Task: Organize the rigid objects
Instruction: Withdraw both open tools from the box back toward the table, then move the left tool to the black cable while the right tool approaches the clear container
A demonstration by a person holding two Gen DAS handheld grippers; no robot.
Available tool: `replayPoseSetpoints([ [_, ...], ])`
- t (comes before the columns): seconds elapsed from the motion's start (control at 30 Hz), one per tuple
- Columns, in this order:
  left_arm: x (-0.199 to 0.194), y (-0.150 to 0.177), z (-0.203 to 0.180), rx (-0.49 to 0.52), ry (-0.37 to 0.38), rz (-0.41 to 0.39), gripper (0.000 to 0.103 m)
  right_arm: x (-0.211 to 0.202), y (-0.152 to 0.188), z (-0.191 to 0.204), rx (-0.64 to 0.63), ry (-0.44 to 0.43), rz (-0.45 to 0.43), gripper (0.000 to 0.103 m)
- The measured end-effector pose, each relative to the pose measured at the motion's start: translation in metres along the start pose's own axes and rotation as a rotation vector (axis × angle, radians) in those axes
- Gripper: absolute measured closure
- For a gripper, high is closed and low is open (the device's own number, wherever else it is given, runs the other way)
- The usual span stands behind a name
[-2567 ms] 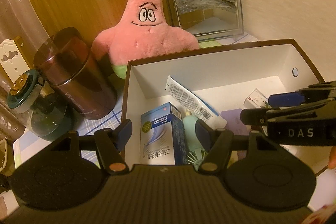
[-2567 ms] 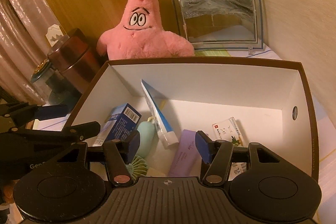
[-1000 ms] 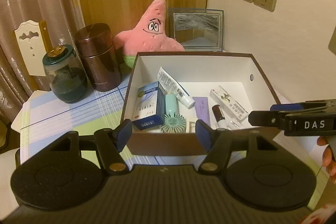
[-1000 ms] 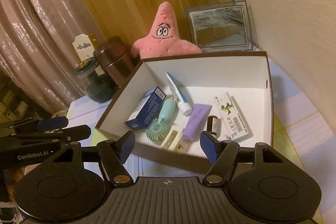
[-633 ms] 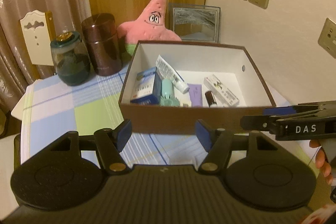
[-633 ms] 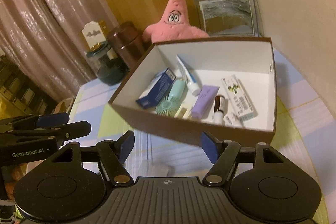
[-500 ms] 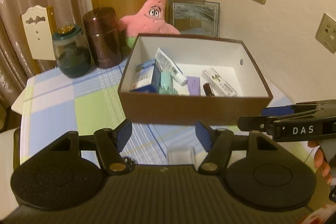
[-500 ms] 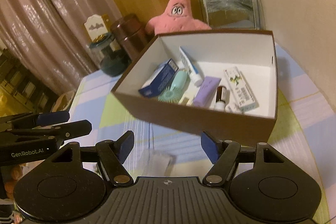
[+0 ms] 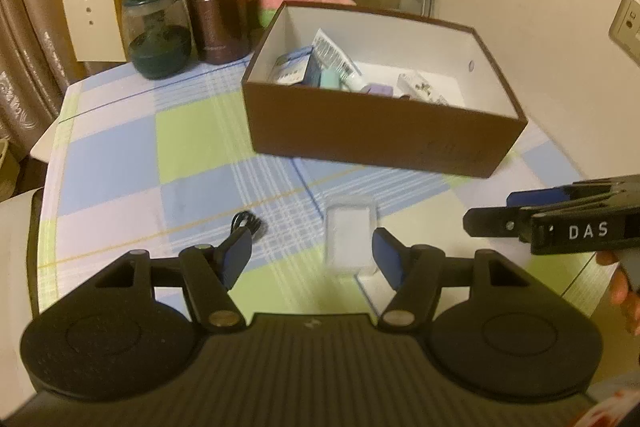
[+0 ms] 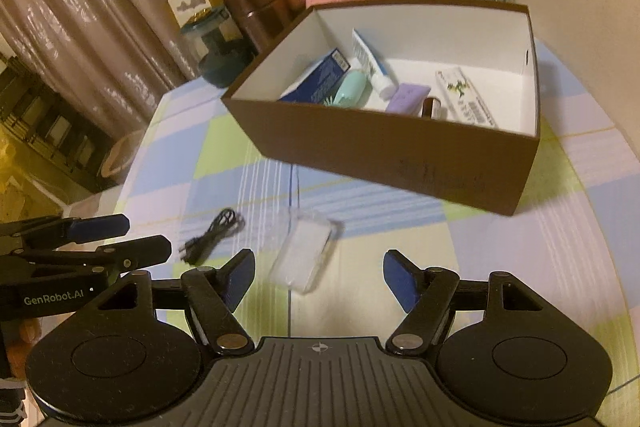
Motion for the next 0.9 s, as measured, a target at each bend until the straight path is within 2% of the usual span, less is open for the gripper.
replayPoseSetpoints([
  [0.47, 0.016, 0.038, 0.011, -0.044, -0.018, 0.069, 0.038, 0.026, 0.025, 0.009, -0.005, 0.026, 0.078, 0.032],
  [0.9, 0.03, 0.052, 0.033, -0.058, -0.03, 0.103, 0.038, 0.063, 0.031, 0.028, -0.055, 0.06, 0.149, 0.032],
])
Point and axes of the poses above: each gripper's, at about its wrist camera, not at the fingertips, and x roughly the way its jaws point, z to its left, y to its underside, the point moved 10 cm from there along x, roughly the way its jaws point, and after that the axes turned 15 degrees about z, right-handed, at the moved point
